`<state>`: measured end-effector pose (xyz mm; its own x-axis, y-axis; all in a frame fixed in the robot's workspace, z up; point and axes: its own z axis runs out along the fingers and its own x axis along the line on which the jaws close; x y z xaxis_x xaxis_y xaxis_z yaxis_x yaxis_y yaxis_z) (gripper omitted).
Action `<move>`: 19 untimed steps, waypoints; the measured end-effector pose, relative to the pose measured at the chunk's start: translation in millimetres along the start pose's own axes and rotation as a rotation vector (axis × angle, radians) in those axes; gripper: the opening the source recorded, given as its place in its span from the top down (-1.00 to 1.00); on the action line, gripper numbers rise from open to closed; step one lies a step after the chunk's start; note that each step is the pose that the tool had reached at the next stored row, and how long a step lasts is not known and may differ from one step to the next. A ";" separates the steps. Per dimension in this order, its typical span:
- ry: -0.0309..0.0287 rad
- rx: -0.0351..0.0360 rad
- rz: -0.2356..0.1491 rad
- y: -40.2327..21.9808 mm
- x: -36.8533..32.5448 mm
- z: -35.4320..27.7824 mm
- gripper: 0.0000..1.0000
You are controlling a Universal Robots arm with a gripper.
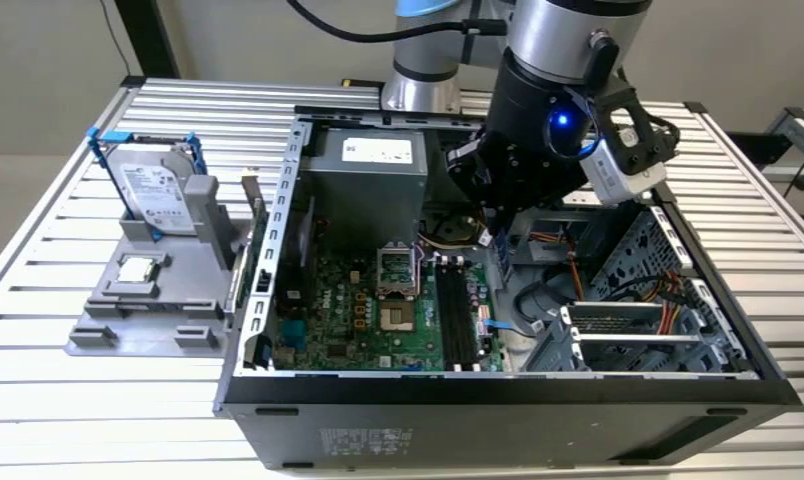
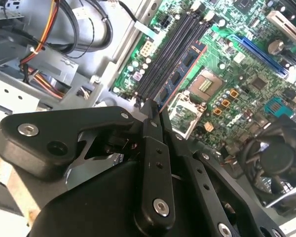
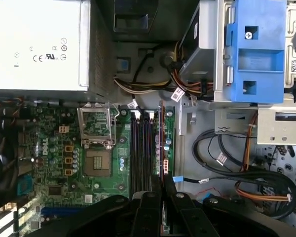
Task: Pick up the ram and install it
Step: 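Insert the ram into the slot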
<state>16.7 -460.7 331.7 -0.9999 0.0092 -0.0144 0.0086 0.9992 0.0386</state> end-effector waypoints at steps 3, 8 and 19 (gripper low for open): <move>0.0038 0.0042 0.000 0.0 0.1 2.2 1.00; 0.0065 0.0050 0.000 -0.6 0.2 15.9 1.00; 0.0064 0.0049 0.001 -1.4 0.5 34.3 1.00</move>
<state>16.6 -460.8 297.3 -0.9999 0.0099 -0.0080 0.0096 0.9994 0.0337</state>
